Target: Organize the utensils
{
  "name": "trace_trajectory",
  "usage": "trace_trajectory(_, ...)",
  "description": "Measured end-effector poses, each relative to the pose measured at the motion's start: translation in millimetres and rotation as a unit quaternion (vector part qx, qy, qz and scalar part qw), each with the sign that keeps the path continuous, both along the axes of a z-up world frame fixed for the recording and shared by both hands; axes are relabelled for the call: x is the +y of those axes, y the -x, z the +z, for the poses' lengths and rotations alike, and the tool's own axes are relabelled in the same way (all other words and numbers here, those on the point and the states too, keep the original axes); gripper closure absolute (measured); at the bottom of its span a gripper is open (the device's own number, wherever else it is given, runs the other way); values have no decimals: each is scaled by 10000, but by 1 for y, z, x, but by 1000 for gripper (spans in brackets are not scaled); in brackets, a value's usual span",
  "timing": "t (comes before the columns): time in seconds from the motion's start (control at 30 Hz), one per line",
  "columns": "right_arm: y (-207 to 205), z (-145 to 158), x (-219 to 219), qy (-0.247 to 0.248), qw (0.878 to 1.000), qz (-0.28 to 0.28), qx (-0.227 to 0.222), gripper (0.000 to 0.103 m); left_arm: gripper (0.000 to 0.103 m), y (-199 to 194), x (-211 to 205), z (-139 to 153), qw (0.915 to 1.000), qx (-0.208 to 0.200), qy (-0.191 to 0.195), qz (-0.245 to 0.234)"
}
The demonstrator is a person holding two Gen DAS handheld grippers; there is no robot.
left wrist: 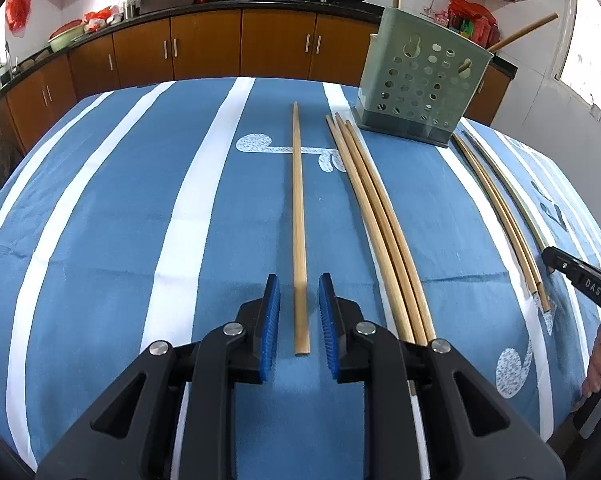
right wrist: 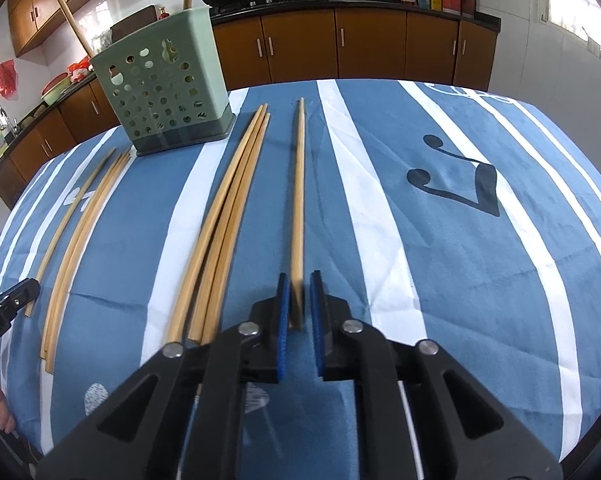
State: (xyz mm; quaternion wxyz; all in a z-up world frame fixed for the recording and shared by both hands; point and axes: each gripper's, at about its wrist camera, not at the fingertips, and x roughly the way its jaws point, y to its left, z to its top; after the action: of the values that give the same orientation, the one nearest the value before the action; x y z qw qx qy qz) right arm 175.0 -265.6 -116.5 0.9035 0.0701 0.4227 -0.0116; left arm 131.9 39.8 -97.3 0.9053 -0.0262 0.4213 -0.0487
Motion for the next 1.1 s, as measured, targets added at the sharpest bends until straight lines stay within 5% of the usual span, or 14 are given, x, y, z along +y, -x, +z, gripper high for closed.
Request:
trace_trajectory(0.23,4,9,-5,-122,9998,-52,-152,96,95,-1,6,5,10000,8,70,15)
trace_trajectory(0.6,15,54,-15,-144,9956,-167,-912,96,96,4,13,55,9972,-699,276,65)
trace_trajectory(1.1,29,128,-28,-254,9771,-337,-2086,96,96,8,26,129,9820,-1738,699,258)
